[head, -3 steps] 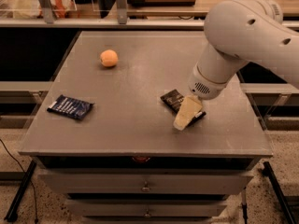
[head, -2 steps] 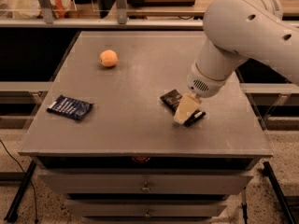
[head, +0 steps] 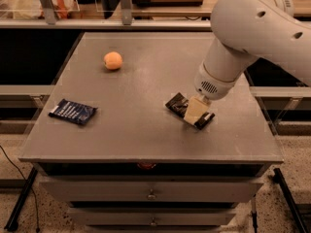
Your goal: Move rxbar chocolate near rxbar blueberry
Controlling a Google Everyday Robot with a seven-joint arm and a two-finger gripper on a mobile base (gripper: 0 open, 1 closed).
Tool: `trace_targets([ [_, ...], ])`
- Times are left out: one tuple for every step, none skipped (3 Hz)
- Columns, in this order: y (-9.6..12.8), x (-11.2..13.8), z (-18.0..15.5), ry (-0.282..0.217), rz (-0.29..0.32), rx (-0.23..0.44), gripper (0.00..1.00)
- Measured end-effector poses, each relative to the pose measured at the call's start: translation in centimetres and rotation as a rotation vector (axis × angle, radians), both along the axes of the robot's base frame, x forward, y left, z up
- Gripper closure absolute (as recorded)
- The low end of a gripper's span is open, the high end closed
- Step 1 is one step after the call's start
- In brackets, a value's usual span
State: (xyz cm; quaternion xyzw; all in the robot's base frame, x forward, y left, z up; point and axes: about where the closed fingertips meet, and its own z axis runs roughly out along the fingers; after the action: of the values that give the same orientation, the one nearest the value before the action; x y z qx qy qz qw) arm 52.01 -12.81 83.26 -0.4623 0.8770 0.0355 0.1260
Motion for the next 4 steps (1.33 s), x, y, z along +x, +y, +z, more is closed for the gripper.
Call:
trace_targets([
  [-0.1,0.9,1.7,-0.055,-0.003,-0.037,1.00],
  [-0.2,1.7,4.6,-0.124,0.003,-0.078,1.00],
  [-0.2,1.7,4.6,-0.124,0.003,-0.078,1.00],
  [1.1,1.4,5.4,-0.140,0.066,-0.053,1.00],
])
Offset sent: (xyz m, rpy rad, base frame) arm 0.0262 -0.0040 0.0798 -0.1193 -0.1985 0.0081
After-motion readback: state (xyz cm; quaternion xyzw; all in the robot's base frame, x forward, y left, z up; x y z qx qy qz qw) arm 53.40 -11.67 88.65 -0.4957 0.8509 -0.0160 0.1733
